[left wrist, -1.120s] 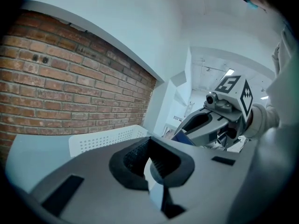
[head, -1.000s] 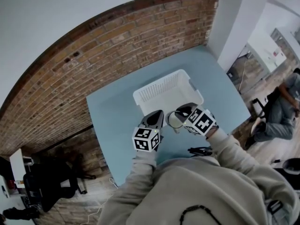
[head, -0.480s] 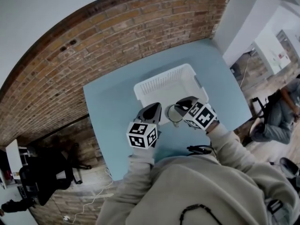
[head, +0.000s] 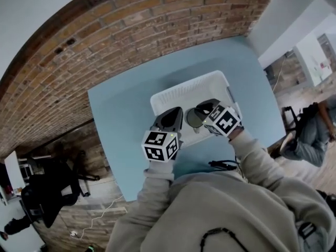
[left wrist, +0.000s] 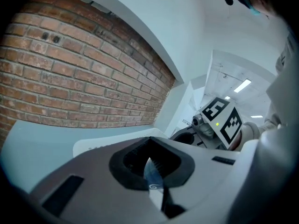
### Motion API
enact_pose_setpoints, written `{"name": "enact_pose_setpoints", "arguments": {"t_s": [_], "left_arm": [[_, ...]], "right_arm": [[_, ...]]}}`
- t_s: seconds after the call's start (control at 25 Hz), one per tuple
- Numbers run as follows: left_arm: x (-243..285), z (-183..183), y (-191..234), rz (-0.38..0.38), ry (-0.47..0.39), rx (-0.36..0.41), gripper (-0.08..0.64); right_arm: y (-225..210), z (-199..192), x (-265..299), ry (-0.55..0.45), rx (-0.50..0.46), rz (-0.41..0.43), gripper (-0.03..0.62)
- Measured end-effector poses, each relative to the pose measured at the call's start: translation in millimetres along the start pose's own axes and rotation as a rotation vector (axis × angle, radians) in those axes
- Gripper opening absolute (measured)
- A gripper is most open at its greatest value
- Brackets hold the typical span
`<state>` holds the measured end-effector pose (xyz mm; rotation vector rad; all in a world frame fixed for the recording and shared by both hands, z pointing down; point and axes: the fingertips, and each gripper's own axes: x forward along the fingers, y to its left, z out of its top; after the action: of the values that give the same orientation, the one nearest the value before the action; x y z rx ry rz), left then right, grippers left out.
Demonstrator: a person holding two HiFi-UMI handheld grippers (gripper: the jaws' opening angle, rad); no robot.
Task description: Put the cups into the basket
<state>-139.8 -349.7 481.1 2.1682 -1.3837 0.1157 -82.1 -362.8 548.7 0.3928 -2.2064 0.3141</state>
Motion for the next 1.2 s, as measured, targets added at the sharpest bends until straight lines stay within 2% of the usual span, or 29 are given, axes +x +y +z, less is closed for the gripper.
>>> {"name": "enact_pose_setpoints", "arguments": {"t_s": [0.28,0.64,0.88,1.2], "left_arm": [[36,-18,27,0.0,0.051,-0.069,-0.005],[53,-31,31,-0.042,0.087,-0.116,-0.005],[56,-28,31,-0.071,0.082,-0.144,-0.005],[54,-29,29,-0.084,0.08,-0.144,-0.005]], "right_arm": [[-37,-24,70,0.112,0.025,0.04,0.046],[-45,-69,131,0.238,0.076,0.09,0.048],[-45,-87,146,0.291,0.088,0.098,0.048],[-36,-100,152,0.299,0.105,0.119,0.052]]}}
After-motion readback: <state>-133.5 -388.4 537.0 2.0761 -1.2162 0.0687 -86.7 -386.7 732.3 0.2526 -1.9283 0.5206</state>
